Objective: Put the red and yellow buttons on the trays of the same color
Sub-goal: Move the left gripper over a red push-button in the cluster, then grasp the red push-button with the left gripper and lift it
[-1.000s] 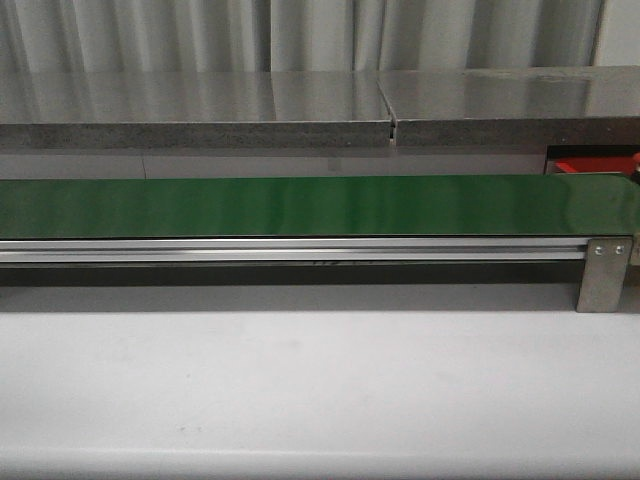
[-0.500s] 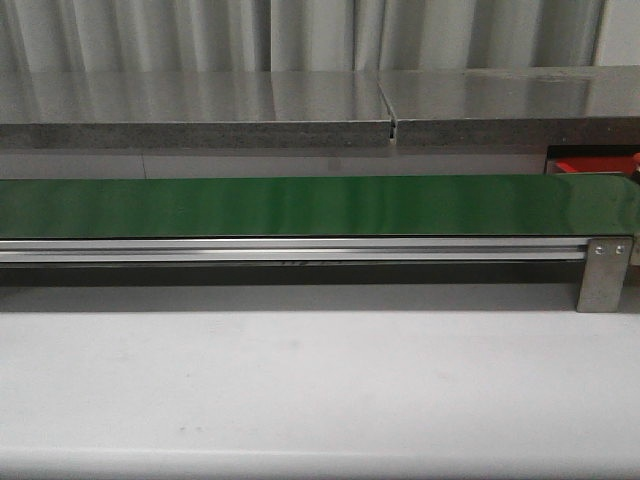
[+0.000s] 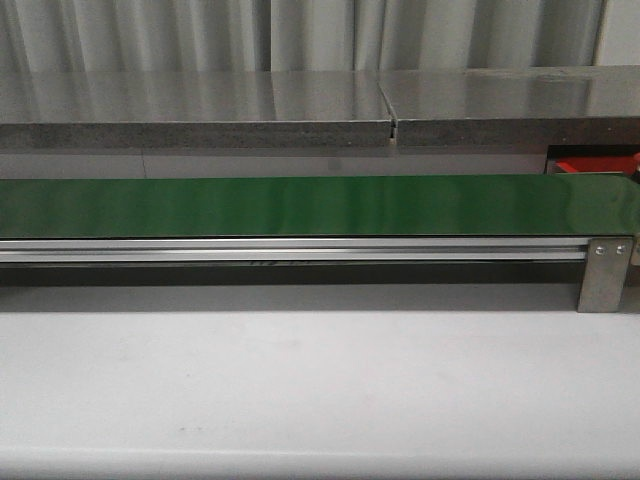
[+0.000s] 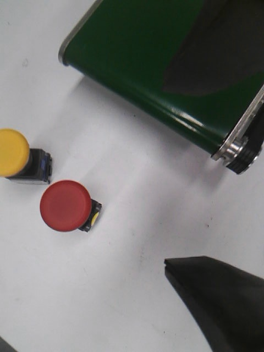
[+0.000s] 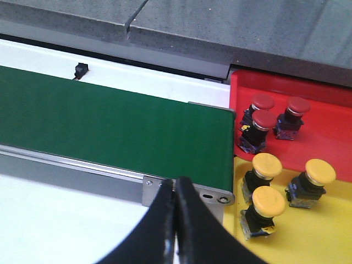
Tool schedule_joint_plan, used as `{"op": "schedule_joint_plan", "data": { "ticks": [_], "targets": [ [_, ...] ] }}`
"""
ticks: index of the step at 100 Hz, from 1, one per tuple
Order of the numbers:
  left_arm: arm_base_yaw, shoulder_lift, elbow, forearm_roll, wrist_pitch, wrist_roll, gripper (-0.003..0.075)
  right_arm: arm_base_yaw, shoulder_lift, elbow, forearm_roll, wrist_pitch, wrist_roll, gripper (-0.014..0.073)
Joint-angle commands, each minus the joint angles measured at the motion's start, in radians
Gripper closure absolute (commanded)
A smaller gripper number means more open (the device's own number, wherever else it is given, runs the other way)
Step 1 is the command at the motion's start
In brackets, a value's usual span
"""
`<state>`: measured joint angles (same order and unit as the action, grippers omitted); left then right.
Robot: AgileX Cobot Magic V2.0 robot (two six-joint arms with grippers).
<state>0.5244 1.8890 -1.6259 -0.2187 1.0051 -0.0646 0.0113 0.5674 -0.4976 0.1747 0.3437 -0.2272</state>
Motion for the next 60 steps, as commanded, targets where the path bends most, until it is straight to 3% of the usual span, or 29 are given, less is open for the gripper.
{"op": "schedule_joint_plan", "data": {
  "ticks": [1, 60],
  "targets": [
    [0.002, 0.004, -0.053, -0.013, -0.022, -0.023, 0.0146, -0.001, -0.003, -0.027, -0.004, -0.068, -0.006, 0.0661],
    [0.011, 0.185, -0.130, -0.013, -0.226, -0.060, 0.0147, -0.001, -0.003, -0.027, -0.004, -0.068, -0.006, 0.0661]
  ]
}}
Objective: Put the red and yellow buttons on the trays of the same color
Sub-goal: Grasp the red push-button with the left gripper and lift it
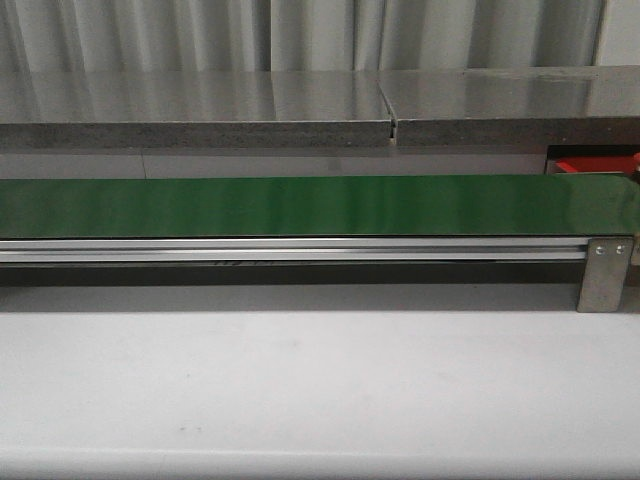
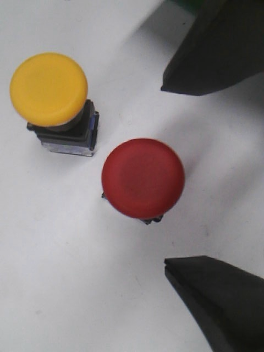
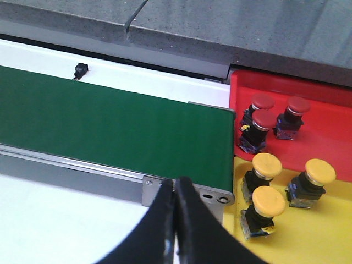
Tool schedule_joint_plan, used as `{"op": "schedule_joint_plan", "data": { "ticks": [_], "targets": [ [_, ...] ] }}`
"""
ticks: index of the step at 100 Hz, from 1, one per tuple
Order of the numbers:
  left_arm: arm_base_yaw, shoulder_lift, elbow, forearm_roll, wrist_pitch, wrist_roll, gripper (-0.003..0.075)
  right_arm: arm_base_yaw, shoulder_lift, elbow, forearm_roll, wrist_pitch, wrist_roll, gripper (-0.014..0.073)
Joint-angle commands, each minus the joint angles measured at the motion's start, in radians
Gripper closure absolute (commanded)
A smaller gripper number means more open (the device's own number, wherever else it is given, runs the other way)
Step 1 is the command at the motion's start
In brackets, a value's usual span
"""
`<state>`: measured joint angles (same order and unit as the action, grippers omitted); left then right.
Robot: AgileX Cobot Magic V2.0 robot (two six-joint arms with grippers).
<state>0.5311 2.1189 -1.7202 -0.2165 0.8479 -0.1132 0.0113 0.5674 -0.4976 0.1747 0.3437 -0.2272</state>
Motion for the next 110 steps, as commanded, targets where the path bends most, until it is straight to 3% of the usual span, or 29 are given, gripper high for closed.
{"op": "schedule_joint_plan", "data": {
  "ticks": [1, 14, 37, 46, 74, 110],
  "targets": [
    [0.004, -0.042, -0.036, -0.015, -0.071, -0.011, 0.0147, -0.001, -0.003, -0.027, -0.004, -0.068, -0.006, 0.0661],
    [0.004, -0.016, -0.038, -0.025, -0.112, -0.011, 0.0169, -0.001, -0.003, -0.027, -0.004, -0.068, -0.006, 0.0661],
    [0.004, 0.002, -0.038, -0.050, -0.151, -0.002, 0.0425, -0.001, -0.003, -0.027, -0.004, -0.068, -0.006, 0.0661],
    [0.004, 0.002, -0.038, -0.050, -0.157, -0.002, 0.0480, -0.001, -0.003, -0.027, -0.004, -0.068, -0.006, 0.0661],
    [0.004, -0.029, -0.038, -0.049, -0.116, 0.033, 0.0491, -0.001, -0.003, -0.027, -0.004, -0.068, -0.006, 0.0661],
    [-0.057, -0.215, 0.035, -0.046, -0.110, 0.103, 0.0491, -0.001, -0.003, -0.027, -0.004, -0.068, -0.006, 0.0661]
  ]
}}
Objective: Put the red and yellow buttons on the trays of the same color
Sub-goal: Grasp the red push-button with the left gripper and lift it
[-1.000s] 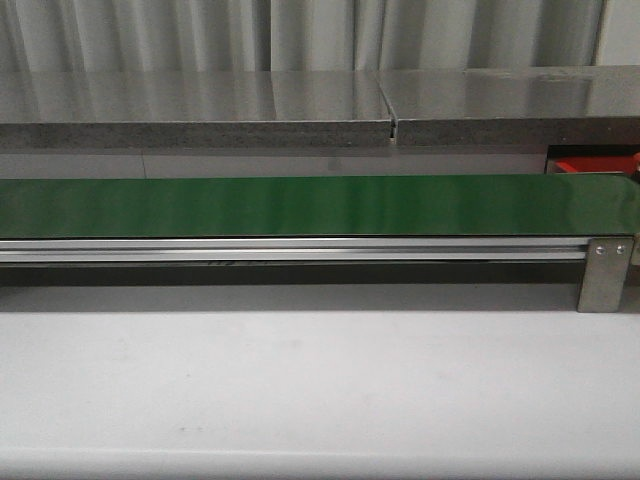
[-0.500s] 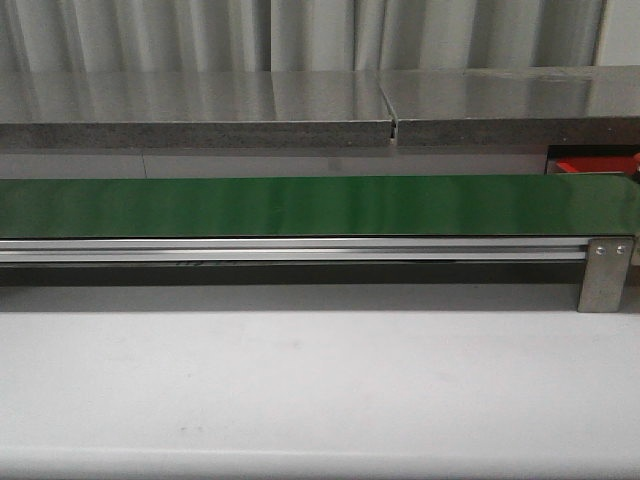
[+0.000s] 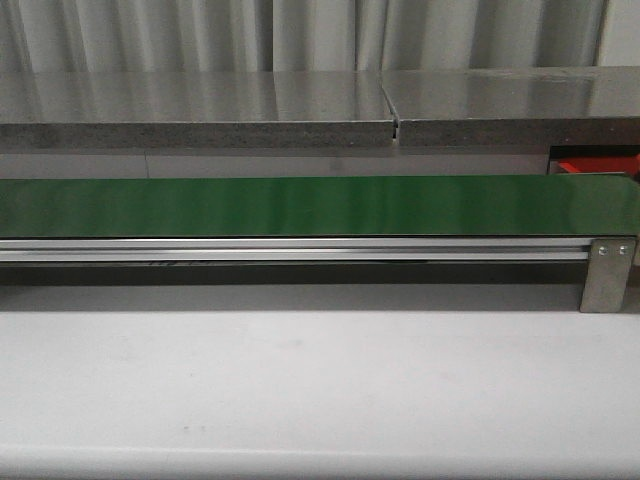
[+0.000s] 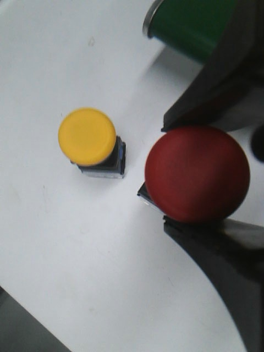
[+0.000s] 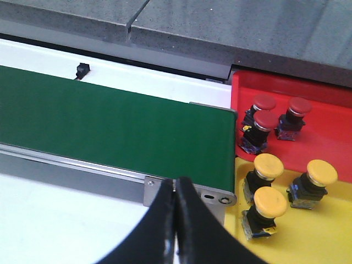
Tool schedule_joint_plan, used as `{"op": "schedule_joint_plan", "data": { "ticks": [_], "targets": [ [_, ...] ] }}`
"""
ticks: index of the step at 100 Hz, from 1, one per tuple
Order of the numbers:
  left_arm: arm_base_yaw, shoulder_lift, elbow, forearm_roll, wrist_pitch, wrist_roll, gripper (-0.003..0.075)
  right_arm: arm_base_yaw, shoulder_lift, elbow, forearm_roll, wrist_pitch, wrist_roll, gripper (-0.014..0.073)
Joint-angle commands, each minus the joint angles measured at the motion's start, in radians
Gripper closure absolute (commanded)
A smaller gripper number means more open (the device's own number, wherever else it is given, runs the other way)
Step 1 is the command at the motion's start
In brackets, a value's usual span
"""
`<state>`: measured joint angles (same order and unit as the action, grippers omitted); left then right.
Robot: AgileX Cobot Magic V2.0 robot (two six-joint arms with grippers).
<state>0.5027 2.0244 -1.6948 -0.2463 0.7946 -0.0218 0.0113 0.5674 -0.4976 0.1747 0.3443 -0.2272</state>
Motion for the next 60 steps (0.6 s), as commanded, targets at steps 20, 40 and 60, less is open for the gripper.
{"op": "schedule_joint_plan", "data": {
  "ticks": [20, 40, 60],
  "targets": [
    [-0.086, -0.273, 0.148, -0.016, -0.128, 0.012, 0.0491, -0.001, -0.003, -0.027, -0.004, -0.068, -0.006, 0.0661],
    [-0.155, -0.309, 0.174, -0.016, -0.095, 0.012, 0.0491, -0.001, -0.003, -0.027, -0.004, -0.068, -0.006, 0.0661],
    [-0.198, -0.275, 0.178, -0.010, -0.087, 0.014, 0.0490, -0.001, -0.003, -0.027, -0.004, -0.068, -0.006, 0.0661]
  ]
}}
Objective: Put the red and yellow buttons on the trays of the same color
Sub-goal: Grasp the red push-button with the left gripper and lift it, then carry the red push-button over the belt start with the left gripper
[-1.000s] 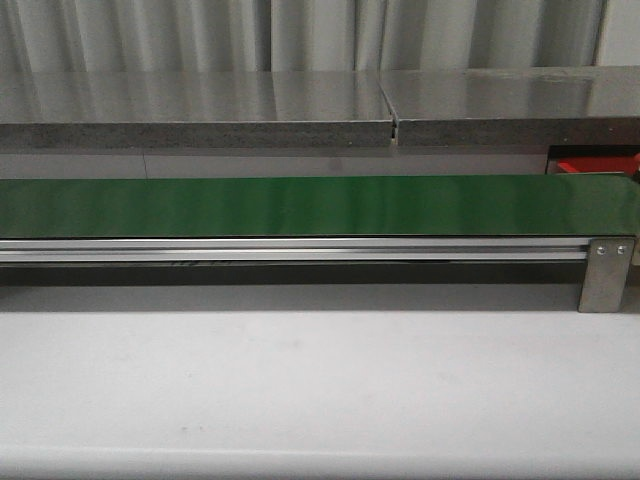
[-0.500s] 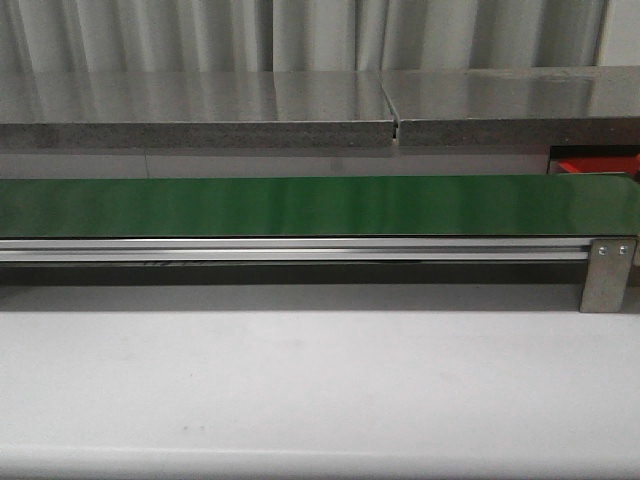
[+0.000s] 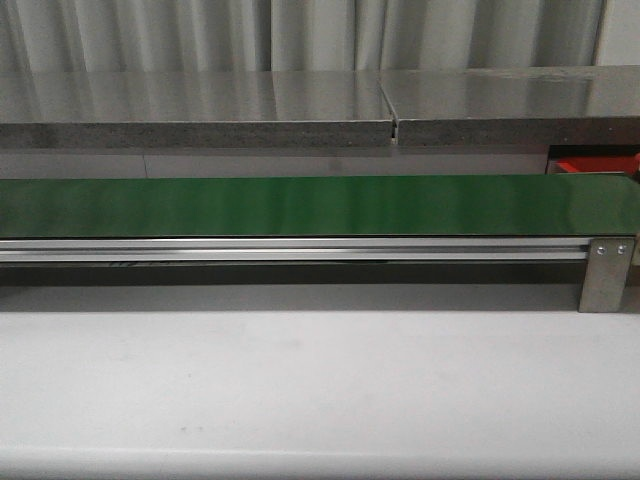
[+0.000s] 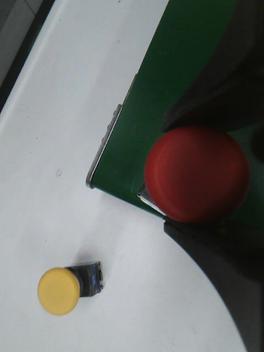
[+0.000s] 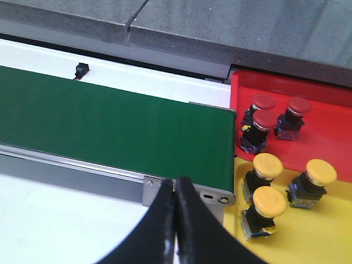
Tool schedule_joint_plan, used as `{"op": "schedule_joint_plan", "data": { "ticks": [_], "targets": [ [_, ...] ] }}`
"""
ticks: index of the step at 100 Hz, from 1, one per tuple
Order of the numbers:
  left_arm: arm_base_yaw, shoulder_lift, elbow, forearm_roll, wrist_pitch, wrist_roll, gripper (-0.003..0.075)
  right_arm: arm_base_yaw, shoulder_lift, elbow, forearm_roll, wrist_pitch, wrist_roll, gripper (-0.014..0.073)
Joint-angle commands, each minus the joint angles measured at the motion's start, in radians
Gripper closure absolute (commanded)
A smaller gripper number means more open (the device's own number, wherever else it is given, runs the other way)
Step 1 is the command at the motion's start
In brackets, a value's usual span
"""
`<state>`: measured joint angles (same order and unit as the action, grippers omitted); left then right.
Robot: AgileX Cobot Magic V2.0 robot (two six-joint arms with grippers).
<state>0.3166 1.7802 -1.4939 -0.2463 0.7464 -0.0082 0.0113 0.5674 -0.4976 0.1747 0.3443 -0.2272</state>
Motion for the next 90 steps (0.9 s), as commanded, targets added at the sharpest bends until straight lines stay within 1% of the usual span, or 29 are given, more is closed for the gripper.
{"op": "schedule_joint_plan", "data": {
  "ticks": [1, 18, 28, 34, 39, 41, 51, 58, 62, 83, 90],
  "targets": [
    [-0.012, -0.028, -0.023, -0.010, -0.039, 0.001, 0.0490, -0.001, -0.003, -0.027, -0.004, -0.068, -0.006, 0.0661],
    [-0.013, 0.018, -0.022, -0.022, 0.007, 0.002, 0.0489, -0.001, -0.003, -0.027, -0.004, -0.068, -0.006, 0.0661],
    [-0.013, 0.031, -0.022, -0.027, 0.011, 0.008, 0.0489, -0.001, -0.003, -0.027, -0.004, -0.068, -0.006, 0.0661],
    [-0.013, 0.031, -0.022, -0.032, 0.008, 0.022, 0.0472, -0.001, -0.003, -0.027, -0.004, -0.068, -0.006, 0.0661],
    [-0.013, 0.031, -0.022, -0.034, 0.008, 0.025, 0.0422, -0.001, -0.003, -0.027, -0.004, -0.068, -0.006, 0.0661],
    [-0.013, 0.031, -0.022, -0.036, 0.010, 0.025, 0.0391, -0.001, -0.003, -0.027, -0.004, -0.068, -0.006, 0.0661],
    [-0.013, 0.031, -0.022, -0.038, 0.012, 0.025, 0.0196, -0.001, -0.003, -0.027, -0.004, -0.068, -0.006, 0.0661],
    [-0.013, 0.031, -0.024, -0.041, 0.012, 0.025, 0.0120, -0.001, -0.003, -0.027, -0.004, -0.068, -0.006, 0.0661],
    [-0.013, 0.031, -0.030, -0.051, 0.012, 0.027, 0.0109, -0.001, -0.003, -0.027, -0.004, -0.068, -0.006, 0.0661],
    [-0.013, -0.006, -0.062, -0.152, 0.018, 0.077, 0.0112, -0.001, -0.003, -0.027, -0.004, -0.068, -0.006, 0.0661],
    [-0.013, -0.023, -0.077, -0.157, 0.013, 0.077, 0.0112, -0.001, -0.003, -0.027, -0.004, -0.068, -0.006, 0.0661]
  ]
}}
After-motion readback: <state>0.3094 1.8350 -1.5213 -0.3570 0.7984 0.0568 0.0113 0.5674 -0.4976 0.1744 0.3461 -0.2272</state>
